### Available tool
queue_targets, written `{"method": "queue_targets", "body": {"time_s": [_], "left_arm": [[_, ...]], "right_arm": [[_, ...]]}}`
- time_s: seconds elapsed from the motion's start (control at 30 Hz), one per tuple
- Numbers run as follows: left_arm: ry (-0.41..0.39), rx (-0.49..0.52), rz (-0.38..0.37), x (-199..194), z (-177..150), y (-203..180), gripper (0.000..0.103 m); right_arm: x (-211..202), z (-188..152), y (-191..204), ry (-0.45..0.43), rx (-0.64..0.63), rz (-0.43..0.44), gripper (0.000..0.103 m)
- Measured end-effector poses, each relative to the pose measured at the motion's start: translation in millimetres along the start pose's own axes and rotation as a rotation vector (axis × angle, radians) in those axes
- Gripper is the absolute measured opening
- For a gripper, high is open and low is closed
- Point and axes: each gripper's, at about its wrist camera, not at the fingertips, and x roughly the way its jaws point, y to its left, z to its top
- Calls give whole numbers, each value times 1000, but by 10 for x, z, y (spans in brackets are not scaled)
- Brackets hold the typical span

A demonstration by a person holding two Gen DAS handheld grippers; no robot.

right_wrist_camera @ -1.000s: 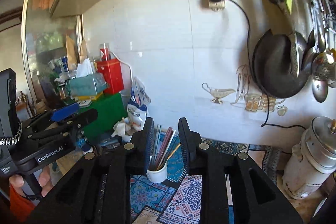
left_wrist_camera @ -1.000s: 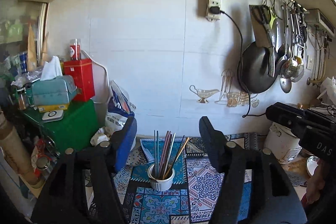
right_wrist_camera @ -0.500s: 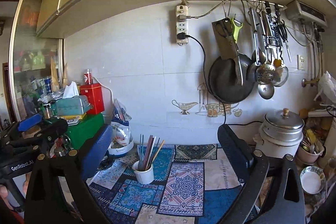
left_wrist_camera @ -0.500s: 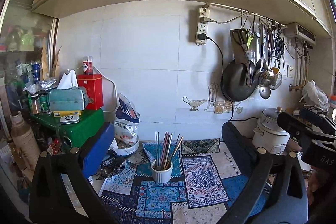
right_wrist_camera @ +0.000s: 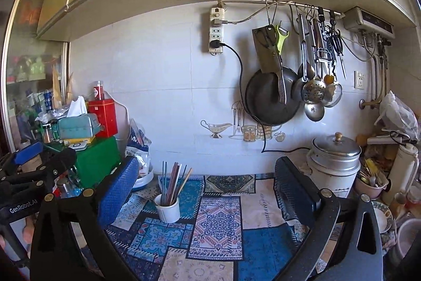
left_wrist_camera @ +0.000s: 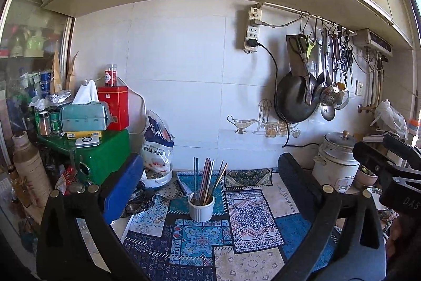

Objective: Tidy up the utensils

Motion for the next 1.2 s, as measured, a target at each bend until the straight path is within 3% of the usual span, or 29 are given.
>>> {"method": "queue_targets", "body": {"time_s": [1.2], "left_arm": [[23, 13, -14, 134, -30, 72, 102]], "right_arm": [[3, 9, 140, -9, -21, -31, 103]]}}
